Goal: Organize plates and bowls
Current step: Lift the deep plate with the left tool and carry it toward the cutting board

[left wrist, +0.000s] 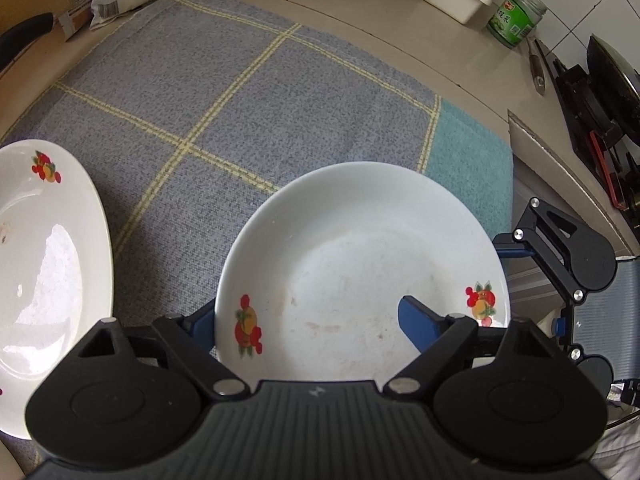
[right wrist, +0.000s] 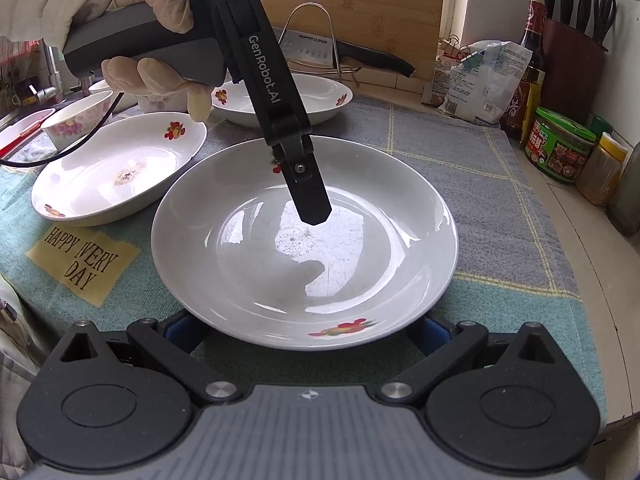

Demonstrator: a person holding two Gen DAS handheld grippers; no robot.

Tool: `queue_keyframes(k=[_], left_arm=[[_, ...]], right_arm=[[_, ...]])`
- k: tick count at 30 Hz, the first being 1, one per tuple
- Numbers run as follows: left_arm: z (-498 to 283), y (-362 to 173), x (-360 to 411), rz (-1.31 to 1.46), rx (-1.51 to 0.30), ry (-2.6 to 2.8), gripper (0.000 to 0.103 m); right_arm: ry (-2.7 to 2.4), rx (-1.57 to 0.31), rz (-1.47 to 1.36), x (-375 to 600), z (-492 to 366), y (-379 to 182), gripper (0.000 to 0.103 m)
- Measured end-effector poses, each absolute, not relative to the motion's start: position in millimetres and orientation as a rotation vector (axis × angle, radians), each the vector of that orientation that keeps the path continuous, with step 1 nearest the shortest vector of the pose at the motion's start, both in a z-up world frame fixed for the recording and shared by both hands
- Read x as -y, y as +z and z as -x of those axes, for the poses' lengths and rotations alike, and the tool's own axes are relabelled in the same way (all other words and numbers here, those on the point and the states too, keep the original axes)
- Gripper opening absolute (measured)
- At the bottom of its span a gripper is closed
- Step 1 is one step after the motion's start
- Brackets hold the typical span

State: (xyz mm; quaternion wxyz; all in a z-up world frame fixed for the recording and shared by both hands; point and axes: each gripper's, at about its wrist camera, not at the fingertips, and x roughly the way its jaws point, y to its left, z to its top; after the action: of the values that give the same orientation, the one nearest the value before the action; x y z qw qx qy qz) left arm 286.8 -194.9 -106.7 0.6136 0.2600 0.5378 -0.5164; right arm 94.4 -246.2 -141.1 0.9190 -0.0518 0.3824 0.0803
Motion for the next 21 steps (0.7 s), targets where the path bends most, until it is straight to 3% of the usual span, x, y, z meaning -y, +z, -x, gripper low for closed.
queue_keyframes(k=[21], left_arm=[[-283.2,-104.4,193.8,-0.618,-1.205,-1.209,0.088]], right_arm=[[0.147,-0.796,0.14,243.5,-96.8,-135.1,0.103]])
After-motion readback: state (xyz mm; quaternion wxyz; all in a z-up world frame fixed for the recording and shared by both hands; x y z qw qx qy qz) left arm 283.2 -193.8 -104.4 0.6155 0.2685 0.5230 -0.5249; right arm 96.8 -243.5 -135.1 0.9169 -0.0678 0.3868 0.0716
